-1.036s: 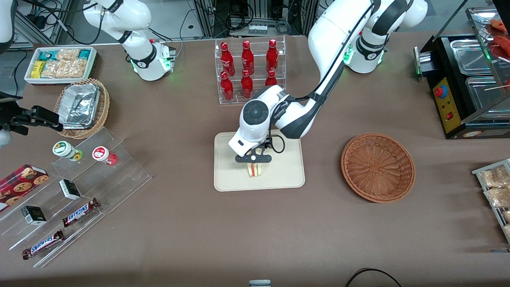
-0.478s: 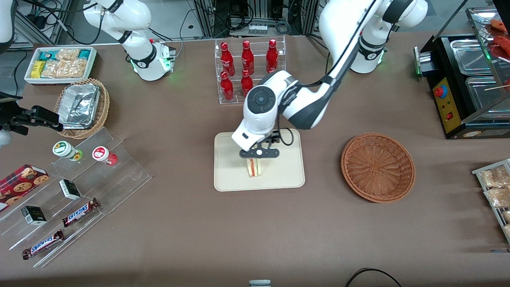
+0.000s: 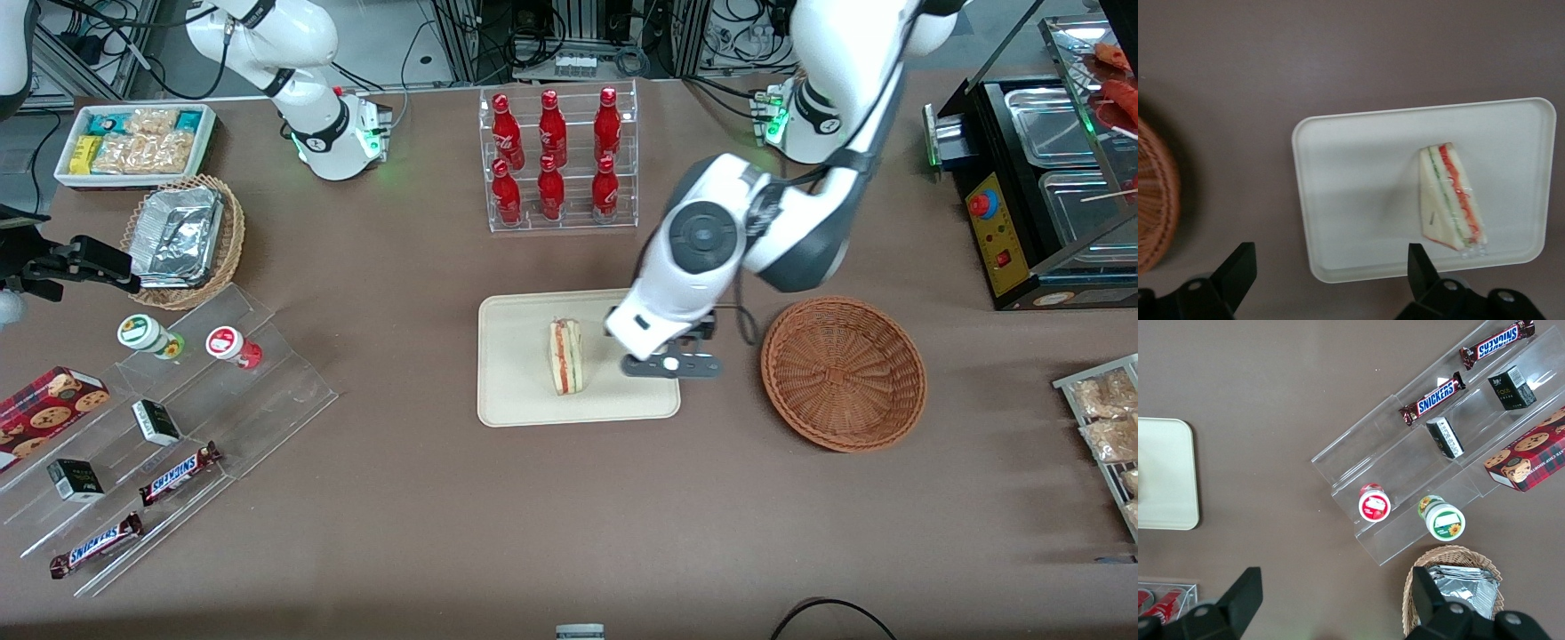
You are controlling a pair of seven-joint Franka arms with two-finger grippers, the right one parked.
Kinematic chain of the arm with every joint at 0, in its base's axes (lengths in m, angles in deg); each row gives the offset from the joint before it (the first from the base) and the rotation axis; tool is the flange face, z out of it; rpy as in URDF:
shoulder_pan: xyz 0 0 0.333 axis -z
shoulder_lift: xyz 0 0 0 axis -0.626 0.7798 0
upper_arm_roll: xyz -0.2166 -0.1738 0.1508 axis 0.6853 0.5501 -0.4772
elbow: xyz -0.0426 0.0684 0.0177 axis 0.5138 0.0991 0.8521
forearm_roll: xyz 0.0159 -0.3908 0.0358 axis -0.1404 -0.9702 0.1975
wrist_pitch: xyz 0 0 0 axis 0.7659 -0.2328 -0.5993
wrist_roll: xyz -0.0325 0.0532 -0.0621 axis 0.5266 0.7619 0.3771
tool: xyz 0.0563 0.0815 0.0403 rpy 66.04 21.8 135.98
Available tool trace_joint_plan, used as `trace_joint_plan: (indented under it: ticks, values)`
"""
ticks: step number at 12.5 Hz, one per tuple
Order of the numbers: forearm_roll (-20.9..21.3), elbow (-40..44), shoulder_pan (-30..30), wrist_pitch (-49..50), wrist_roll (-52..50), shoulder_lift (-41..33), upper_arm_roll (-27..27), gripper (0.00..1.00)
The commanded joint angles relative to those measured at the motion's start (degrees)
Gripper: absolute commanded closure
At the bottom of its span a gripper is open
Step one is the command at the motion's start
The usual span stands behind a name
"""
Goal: Place sandwich from basket to tray
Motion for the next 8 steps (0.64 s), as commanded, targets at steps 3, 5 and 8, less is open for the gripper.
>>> trace_joint_plan:
  ticks: [3,5,8]
  values:
    - [0.5,-10.4,-6.6,0.4,10.2,-10.0,0.5,0.0]
    - [0.4,-12.8,-9.6,2.5,13.4,-13.5,0.5,0.0]
    - [0.4,-13.0,-12.1,8.8,17.6,-17.0,0.5,0.0]
